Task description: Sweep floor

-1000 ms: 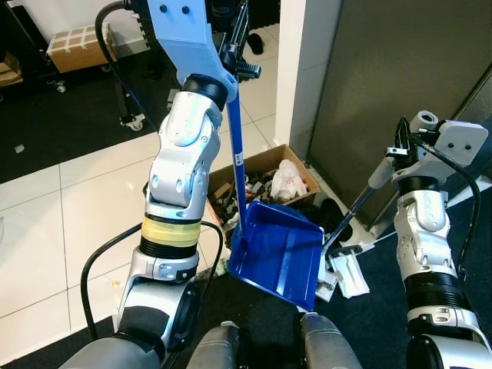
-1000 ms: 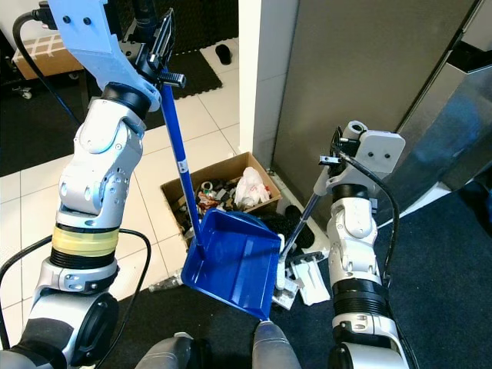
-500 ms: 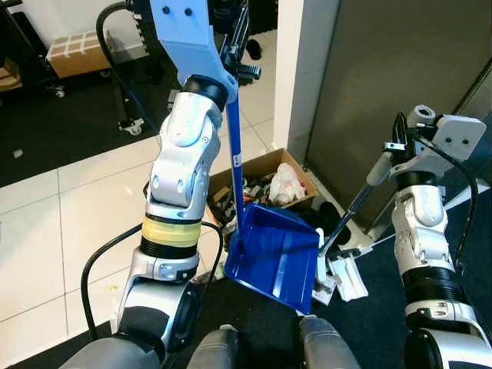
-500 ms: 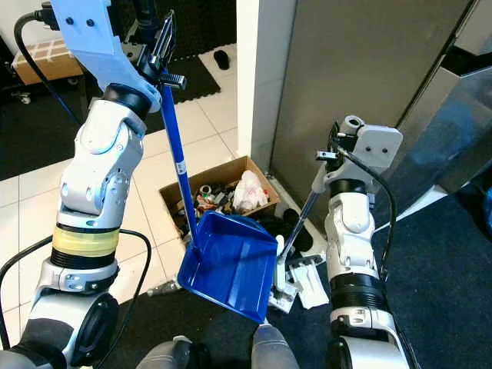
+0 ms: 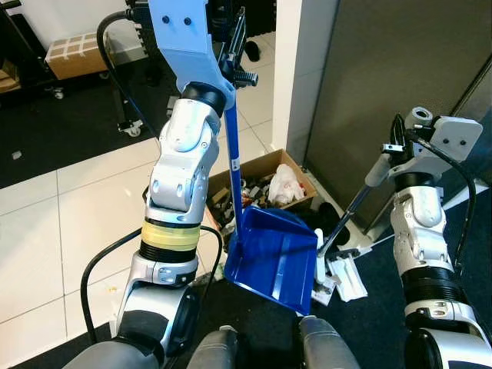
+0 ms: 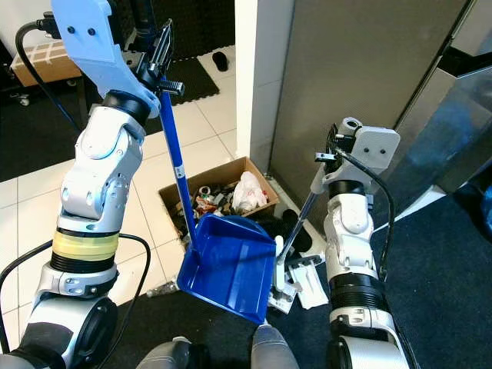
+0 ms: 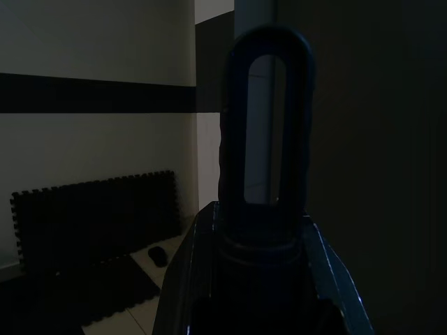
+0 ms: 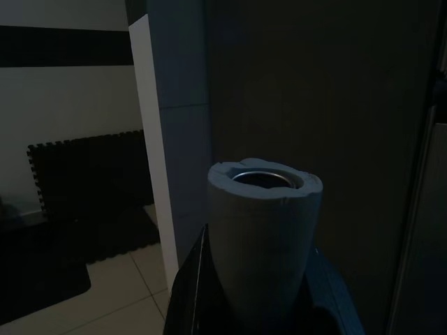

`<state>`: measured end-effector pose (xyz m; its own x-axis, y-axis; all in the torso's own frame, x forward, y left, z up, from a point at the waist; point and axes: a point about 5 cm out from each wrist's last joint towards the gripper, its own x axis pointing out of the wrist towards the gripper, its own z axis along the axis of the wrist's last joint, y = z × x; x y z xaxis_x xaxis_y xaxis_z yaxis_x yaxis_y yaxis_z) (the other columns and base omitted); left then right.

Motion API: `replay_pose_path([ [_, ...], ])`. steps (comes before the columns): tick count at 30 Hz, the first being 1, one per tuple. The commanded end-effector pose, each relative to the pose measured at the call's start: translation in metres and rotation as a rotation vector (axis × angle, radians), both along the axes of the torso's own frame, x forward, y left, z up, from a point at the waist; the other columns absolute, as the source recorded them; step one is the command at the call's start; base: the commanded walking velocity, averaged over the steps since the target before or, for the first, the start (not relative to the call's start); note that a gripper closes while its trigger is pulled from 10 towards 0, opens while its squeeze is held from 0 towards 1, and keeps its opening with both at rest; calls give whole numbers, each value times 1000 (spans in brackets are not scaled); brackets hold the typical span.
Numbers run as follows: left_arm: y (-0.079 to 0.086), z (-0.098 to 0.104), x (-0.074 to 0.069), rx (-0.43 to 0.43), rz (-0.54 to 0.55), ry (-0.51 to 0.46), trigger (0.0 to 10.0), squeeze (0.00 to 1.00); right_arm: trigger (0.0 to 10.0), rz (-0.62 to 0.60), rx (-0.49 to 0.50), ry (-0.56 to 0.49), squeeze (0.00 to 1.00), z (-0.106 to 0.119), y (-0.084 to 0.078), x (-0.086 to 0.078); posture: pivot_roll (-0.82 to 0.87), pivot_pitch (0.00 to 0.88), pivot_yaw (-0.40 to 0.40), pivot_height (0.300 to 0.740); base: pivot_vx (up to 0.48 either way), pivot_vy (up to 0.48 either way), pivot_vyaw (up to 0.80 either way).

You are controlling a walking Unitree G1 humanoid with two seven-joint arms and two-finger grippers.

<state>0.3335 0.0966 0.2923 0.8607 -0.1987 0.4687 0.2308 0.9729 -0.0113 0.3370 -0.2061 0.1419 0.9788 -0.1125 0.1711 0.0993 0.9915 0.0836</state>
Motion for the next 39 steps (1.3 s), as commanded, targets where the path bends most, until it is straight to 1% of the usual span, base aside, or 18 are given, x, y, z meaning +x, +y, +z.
replay_pose_path([
  [1,-2,6,-4,-13,-5,-35,10000,0,10000,-1,9,-48,0,8,-1,1,-81,3,-2,740,0,0,0],
  [13,-2,5,-4,-29,-6,-35,10000,0,10000,9,2,-49,0,9,1,3,-83,0,-5,740,0,0,0],
  [39,-1,7,-4,-18,-13,-43,10000,0,10000,4,8,-44,0,6,2,2,-78,2,7,740,-373,0,0],
])
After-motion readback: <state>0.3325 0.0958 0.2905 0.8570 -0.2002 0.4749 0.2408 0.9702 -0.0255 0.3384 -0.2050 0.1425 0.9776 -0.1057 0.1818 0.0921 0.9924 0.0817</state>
